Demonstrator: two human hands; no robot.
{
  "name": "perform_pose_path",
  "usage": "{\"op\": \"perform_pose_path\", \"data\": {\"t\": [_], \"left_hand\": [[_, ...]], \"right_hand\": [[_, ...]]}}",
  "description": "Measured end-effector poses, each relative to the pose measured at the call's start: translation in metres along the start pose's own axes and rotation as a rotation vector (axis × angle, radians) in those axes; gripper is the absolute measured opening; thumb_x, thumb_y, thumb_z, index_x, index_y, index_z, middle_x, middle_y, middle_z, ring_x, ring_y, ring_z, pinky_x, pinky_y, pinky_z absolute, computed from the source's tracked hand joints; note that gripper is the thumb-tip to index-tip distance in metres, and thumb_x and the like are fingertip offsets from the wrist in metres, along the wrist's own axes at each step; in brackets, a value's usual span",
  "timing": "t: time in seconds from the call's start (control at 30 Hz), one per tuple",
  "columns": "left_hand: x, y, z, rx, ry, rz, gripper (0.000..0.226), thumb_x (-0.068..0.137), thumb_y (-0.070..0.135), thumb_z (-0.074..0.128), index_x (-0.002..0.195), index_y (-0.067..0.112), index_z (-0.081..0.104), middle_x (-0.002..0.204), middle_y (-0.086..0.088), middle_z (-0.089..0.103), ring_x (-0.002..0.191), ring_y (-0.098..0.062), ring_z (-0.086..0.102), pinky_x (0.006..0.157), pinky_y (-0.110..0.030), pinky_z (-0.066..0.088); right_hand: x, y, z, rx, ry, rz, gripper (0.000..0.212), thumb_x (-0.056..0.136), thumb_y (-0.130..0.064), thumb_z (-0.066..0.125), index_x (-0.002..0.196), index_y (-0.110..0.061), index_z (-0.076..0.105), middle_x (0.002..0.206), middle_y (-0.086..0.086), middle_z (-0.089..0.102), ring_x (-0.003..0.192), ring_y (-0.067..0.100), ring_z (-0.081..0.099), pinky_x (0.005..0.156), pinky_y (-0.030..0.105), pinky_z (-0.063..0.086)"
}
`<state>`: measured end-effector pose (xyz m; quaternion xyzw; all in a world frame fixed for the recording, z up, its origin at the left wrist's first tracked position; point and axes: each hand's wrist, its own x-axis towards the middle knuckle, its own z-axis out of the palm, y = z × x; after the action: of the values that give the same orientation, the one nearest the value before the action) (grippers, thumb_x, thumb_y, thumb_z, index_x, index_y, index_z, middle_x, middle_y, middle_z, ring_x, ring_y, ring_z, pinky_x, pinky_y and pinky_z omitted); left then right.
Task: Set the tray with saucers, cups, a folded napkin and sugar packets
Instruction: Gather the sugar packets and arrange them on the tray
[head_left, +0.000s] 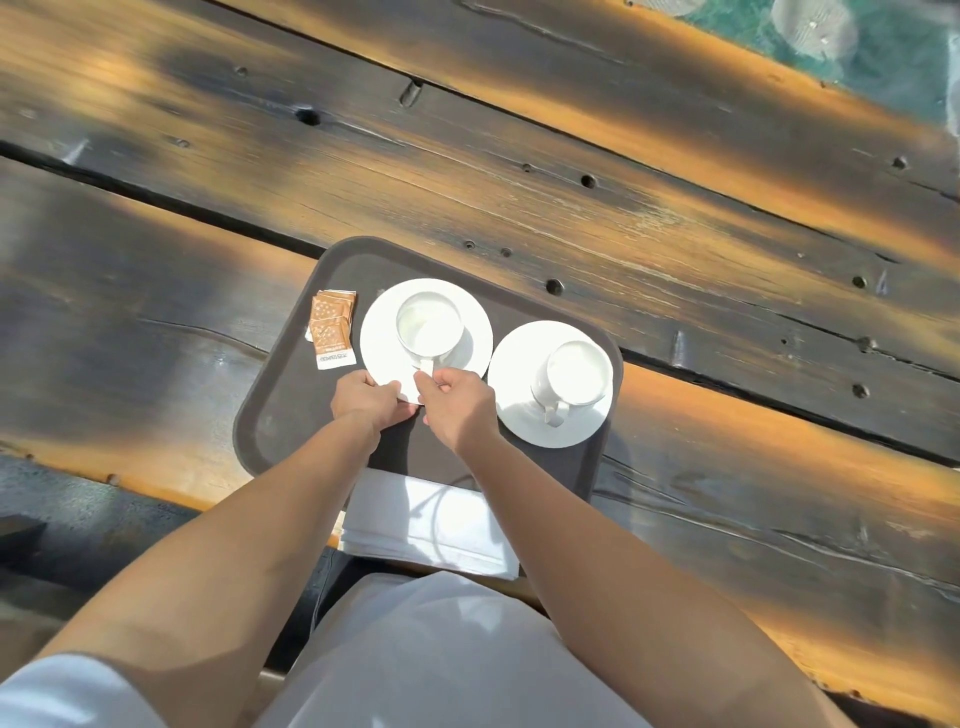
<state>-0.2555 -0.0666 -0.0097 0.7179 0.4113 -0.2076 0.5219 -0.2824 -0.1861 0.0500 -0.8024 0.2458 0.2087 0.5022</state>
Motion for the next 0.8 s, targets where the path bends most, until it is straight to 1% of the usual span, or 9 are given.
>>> {"op": "perform_pose_path", "data": {"t": [0.07,0.17,0.27,0.33,0.4,0.57,0.67,0.73,0.8], "left_hand": [[0.000,0.000,-0.001,0.007,-0.005,0.002,0.035,0.086,0.006,0.069,0.067,0.016,0.041,0.074,-0.017,0.073,0.065,-0.029,0.075,0.076,-0.044,0.062],[-0.001,0.000,-0.001,0.061,0.001,0.023,0.033,0.086,0.011,0.069,0.066,0.015,0.043,0.079,-0.016,0.074,0.075,-0.030,0.075,0.079,-0.045,0.061],[-0.003,0.001,-0.002,0.095,0.021,0.033,0.039,0.085,0.014,0.070,0.061,0.017,0.039,0.075,-0.012,0.071,0.080,-0.031,0.074,0.080,-0.046,0.060],[-0.004,0.001,-0.001,0.072,0.018,0.015,0.039,0.086,0.011,0.069,0.062,0.017,0.038,0.063,-0.006,0.069,0.066,-0.025,0.075,0.075,-0.041,0.062],[-0.004,0.002,-0.001,0.032,-0.006,-0.001,0.037,0.087,0.006,0.067,0.064,0.016,0.040,0.062,-0.006,0.069,0.055,-0.021,0.073,0.067,-0.037,0.063],[-0.007,0.004,-0.003,0.025,-0.024,0.015,0.033,0.087,0.004,0.066,0.067,0.014,0.042,0.072,-0.011,0.070,0.050,-0.018,0.071,0.051,-0.026,0.058],[-0.008,0.004,-0.003,0.078,-0.004,0.040,0.034,0.087,0.009,0.067,0.065,0.016,0.041,0.075,-0.010,0.071,0.047,-0.014,0.068,0.050,-0.023,0.053],[-0.008,0.004,-0.004,0.092,-0.001,0.049,0.032,0.087,0.010,0.067,0.067,0.015,0.043,0.073,-0.009,0.070,0.044,-0.011,0.066,0.047,-0.020,0.051],[-0.009,0.005,-0.004,0.088,-0.009,0.053,0.027,0.088,0.008,0.066,0.072,0.013,0.045,0.068,-0.005,0.068,0.038,-0.008,0.063,0.038,-0.016,0.046]], "right_hand": [[0.000,-0.001,0.004,0.003,-0.004,-0.008,0.044,0.093,-0.037,0.055,0.082,0.004,0.063,0.087,0.021,0.070,0.083,0.039,0.067,0.082,0.040,0.055],[0.002,-0.004,0.010,0.036,0.002,0.018,0.043,0.093,-0.037,0.057,0.081,0.004,0.067,0.084,0.022,0.069,0.071,0.033,0.064,0.081,0.045,0.058],[0.006,-0.008,0.014,0.057,0.003,0.056,0.040,0.093,-0.037,0.058,0.082,-0.002,0.071,0.084,0.016,0.073,0.079,0.034,0.069,0.080,0.046,0.059],[0.009,-0.010,0.015,0.068,0.006,0.067,0.038,0.093,-0.037,0.058,0.084,-0.004,0.072,0.086,0.013,0.074,0.083,0.035,0.070,0.080,0.047,0.059],[0.011,-0.012,0.014,0.073,0.007,0.071,0.037,0.094,-0.037,0.058,0.088,-0.003,0.072,0.088,0.013,0.074,0.085,0.036,0.070,0.081,0.048,0.058],[0.012,-0.013,0.014,0.067,0.011,0.064,0.040,0.093,-0.036,0.059,0.089,0.002,0.069,0.091,0.019,0.073,0.088,0.040,0.068,0.080,0.050,0.058],[0.010,-0.011,0.015,0.061,-0.016,0.073,0.035,0.093,-0.036,0.060,0.083,-0.004,0.070,0.087,0.014,0.074,0.086,0.035,0.071,0.081,0.048,0.059],[0.010,-0.011,0.016,0.063,-0.025,0.076,0.033,0.093,-0.036,0.060,0.081,-0.006,0.070,0.086,0.013,0.074,0.086,0.034,0.071,0.081,0.048,0.059],[0.011,-0.012,0.016,0.061,-0.025,0.074,0.035,0.093,-0.036,0.060,0.083,-0.004,0.069,0.087,0.015,0.074,0.087,0.036,0.070,0.081,0.050,0.058]]}}
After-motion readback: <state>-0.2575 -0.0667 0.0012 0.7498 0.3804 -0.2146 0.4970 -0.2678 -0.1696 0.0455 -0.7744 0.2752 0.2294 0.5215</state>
